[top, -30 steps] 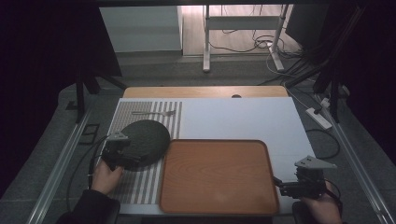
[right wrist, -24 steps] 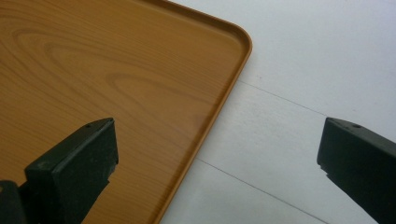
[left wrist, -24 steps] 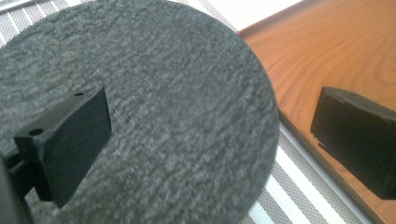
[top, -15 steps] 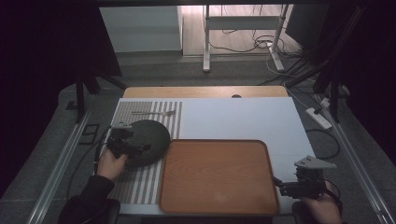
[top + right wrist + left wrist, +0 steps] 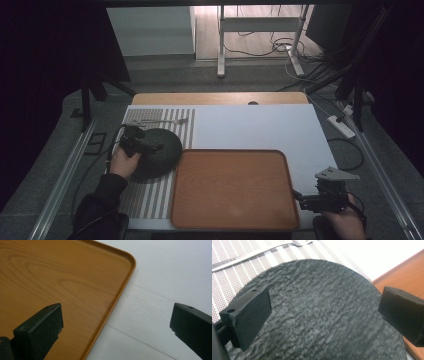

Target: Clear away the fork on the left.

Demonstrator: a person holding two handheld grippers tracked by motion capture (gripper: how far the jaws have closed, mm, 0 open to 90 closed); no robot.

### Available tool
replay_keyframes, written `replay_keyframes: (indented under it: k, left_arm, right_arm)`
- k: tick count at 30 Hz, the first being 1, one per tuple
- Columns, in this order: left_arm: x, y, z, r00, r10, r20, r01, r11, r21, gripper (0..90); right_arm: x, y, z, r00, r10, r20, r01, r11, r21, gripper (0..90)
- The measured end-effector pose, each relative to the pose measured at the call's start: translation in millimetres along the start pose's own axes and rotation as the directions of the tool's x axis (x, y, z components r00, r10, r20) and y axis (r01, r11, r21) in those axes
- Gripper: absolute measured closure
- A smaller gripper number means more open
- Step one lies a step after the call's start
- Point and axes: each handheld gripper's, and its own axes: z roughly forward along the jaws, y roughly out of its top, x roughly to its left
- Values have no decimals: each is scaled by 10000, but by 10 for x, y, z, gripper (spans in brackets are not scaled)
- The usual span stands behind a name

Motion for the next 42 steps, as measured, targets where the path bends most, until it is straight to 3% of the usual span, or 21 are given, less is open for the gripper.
replay_keyframes:
  k: [8,15,16,20,25,28,30,36,42]
  left_arm:
    - [115,104,115,9997,73,-250,-71,10000,69,0]
    - [244,173,199,9996,-245,-122,245,9997,-65,0]
    - [286,194,223,9993,-376,66,376,9993,-75,0]
    - [327,233,256,9991,-403,139,404,9992,-61,0]
    - [359,308,329,9993,-212,-315,222,9992,321,7]
    - [394,375,383,9962,-108,-862,160,9981,599,23]
    - [427,409,403,9949,-168,-999,235,9975,663,34]
    - [560,490,450,9955,-475,-825,527,9967,619,33]
    - [662,548,527,9937,-553,-977,635,9945,831,44]
  right_arm:
    - [2,0,1,10000,-23,-29,23,10000,13,0]
    - [3,0,3,10000,-33,-55,33,10000,15,0]
    - [3,0,4,10000,-38,-64,38,10000,24,0]
    - [3,0,4,10000,-42,-72,43,10000,32,0]
    - [5,0,7,10000,-49,-70,49,10000,35,0]
    - [5,0,8,10000,-49,-84,49,10000,42,0]
    - [4,0,9,10000,-49,-86,49,10000,44,0]
    - [3,0,8,10000,-34,-90,34,10000,49,0]
    - [1,0,8,10000,-24,-96,24,10000,48,0]
